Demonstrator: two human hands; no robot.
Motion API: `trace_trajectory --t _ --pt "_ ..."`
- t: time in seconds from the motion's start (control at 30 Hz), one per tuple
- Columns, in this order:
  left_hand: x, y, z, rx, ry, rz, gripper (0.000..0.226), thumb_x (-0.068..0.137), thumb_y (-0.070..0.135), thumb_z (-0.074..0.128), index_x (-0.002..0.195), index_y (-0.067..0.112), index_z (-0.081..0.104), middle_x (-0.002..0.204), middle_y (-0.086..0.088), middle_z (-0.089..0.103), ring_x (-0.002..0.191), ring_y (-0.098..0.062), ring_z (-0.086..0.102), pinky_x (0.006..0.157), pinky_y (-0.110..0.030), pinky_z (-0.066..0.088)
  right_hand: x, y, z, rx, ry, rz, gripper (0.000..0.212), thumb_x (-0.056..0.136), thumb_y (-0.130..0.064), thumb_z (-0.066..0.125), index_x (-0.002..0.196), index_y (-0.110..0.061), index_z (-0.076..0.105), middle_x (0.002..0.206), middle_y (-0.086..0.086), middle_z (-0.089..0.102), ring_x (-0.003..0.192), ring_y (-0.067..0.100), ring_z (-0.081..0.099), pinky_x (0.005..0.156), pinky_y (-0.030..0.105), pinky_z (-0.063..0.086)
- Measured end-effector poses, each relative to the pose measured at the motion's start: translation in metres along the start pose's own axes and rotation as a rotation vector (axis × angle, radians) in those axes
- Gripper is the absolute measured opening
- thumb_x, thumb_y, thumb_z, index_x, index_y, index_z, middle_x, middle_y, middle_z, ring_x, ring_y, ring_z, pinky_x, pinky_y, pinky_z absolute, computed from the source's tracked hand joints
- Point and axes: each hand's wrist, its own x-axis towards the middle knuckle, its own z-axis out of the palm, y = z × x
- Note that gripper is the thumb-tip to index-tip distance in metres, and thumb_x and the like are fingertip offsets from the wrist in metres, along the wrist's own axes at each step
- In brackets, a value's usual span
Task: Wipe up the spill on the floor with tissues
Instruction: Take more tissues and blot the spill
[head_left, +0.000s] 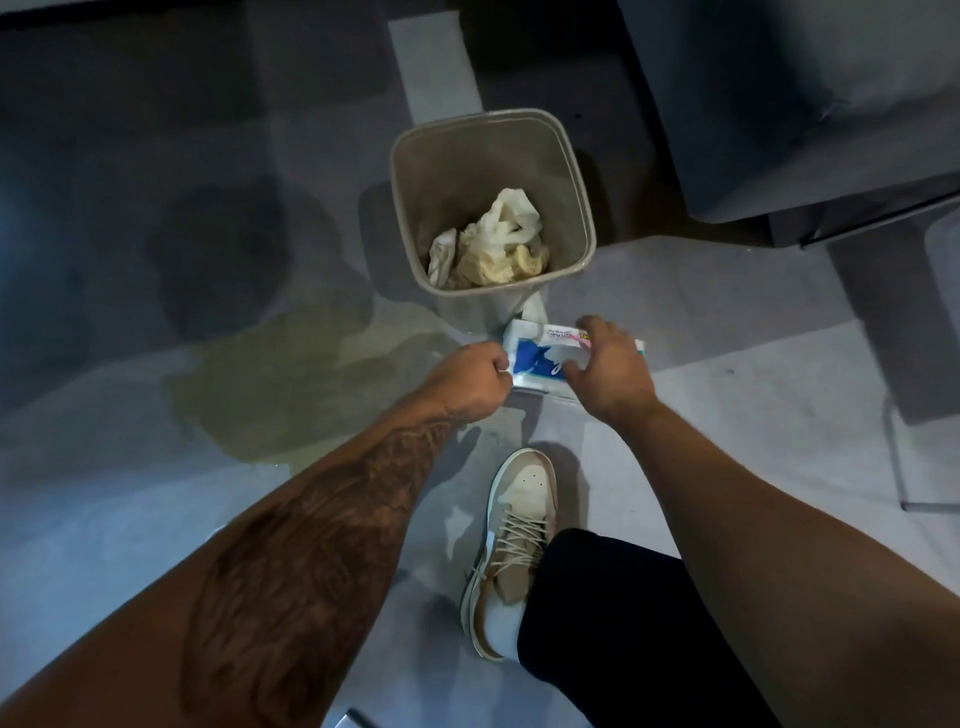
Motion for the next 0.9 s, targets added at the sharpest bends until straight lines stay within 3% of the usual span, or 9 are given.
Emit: trace_trajectory --t 0.07,0.17,0.3,0.57,0.73,0.9 --pt "0.002 0.004 0.004 0.074 -0.032 0.022 0.027 0.094 0.031 0.057 0.119 0.022 0.061 0.123 -0.004 0.062 0.103 -0.024 0.062 0.093 -0.042 0.053 0.001 0.004 0.006 -0.052 -0.031 0.046 0.053 0.087 -0.028 0.069 0.137 -0.02 0.052 0.131 0.008 0.063 0.116 0.03 0.059 0.099 0.037 0.047" --pt "0.004 0.01 0.007 0.182 -0.036 0.075 0.036 0.094 0.033 0.057 0.129 0.021 0.056 0.133 -0.004 0.056 0.113 -0.025 0.058 0.097 -0.041 0.049 0.001 0.01 0.01 -0.146 -0.007 0.057 0.036 0.09 -0.024 0.064 0.126 -0.023 0.064 0.118 0.005 0.071 0.105 0.028 0.065 0.094 0.031 0.045" --pt "0.001 0.019 0.005 0.271 0.025 0.141 0.048 0.092 0.034 0.06 0.136 0.021 0.048 0.138 -0.005 0.052 0.119 -0.028 0.054 0.098 -0.041 0.046 -0.003 0.008 0.0 -0.11 0.056 0.021 0.03 0.09 -0.023 0.063 0.12 -0.024 0.07 0.114 0.003 0.071 0.1 0.028 0.065 0.09 0.031 0.044" --pt "-0.01 0.051 -0.008 0.204 0.058 0.209 0.065 0.087 0.032 0.067 0.143 0.022 0.036 0.141 -0.005 0.045 0.125 -0.029 0.05 0.101 -0.048 0.047 -0.011 -0.011 -0.044 -0.063 0.17 -0.108 0.023 0.092 -0.013 0.063 0.112 -0.018 0.071 0.11 0.006 0.065 0.094 0.022 0.06 0.08 0.035 0.055" --pt "-0.02 0.069 -0.01 0.181 0.082 0.224 0.076 0.087 0.03 0.072 0.149 0.022 0.028 0.15 -0.001 0.036 0.131 -0.025 0.047 0.1 -0.04 0.045 -0.013 -0.017 -0.063 -0.155 0.091 -0.183 0.027 0.091 -0.008 0.062 0.116 -0.016 0.069 0.111 0.008 0.062 0.099 0.024 0.057 0.08 0.034 0.051" --pt "-0.024 0.069 -0.009 0.13 0.077 0.184 0.076 0.086 0.031 0.074 0.148 0.022 0.031 0.151 -0.001 0.038 0.132 -0.025 0.047 0.105 -0.042 0.045 -0.009 -0.017 -0.079 -0.142 0.066 -0.105 0.026 0.092 -0.01 0.065 0.117 -0.016 0.068 0.113 0.009 0.06 0.1 0.028 0.058 0.081 0.031 0.051"
